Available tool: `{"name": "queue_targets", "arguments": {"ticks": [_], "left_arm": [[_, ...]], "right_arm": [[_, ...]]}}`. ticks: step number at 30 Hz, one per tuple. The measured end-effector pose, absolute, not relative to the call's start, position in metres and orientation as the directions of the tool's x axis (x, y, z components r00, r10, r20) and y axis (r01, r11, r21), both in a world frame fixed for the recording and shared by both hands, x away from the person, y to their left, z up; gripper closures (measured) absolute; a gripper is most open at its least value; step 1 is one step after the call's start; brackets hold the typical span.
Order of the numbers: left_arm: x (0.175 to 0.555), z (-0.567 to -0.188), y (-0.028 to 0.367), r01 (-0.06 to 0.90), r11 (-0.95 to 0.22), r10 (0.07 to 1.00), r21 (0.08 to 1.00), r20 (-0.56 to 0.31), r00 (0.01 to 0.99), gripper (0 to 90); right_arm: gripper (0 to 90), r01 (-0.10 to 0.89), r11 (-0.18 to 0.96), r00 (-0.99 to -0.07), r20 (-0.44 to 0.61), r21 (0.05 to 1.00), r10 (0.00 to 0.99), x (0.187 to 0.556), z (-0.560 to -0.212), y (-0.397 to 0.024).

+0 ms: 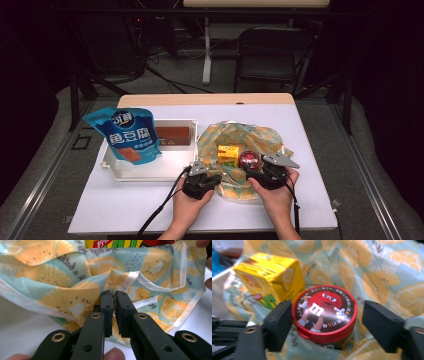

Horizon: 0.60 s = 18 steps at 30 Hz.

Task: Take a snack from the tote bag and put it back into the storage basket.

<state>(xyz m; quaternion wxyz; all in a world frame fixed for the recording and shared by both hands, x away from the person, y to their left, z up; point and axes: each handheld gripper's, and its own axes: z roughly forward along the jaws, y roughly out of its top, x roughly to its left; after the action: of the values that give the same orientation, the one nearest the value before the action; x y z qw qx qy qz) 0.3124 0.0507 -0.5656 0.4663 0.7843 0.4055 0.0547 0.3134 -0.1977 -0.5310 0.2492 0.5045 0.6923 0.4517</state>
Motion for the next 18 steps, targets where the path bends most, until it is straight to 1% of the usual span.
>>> {"name": "queue_targets", "arguments": {"ticks": [6,14,18], "left_arm": [[0.310,-0.566,0.053,0.577,-0.220,0.682,0.786,-0.299,0.668,87.6],[0.307,-0.567,0.051,0.562,-0.240,0.682,0.792,-0.274,0.678,88.0],[0.307,-0.567,0.051,0.564,-0.241,0.683,0.790,-0.275,0.677,87.9]], "right_arm": [[22.6,0.496,0.107,-0.370,0.098,0.862,0.924,0.320,-0.541,-0.192],[23.1,0.518,0.117,-0.378,0.104,0.847,0.920,0.327,-0.551,-0.191],[25.0,0.498,0.148,-0.374,0.057,0.855,0.926,0.325,-0.548,-0.190]]}}
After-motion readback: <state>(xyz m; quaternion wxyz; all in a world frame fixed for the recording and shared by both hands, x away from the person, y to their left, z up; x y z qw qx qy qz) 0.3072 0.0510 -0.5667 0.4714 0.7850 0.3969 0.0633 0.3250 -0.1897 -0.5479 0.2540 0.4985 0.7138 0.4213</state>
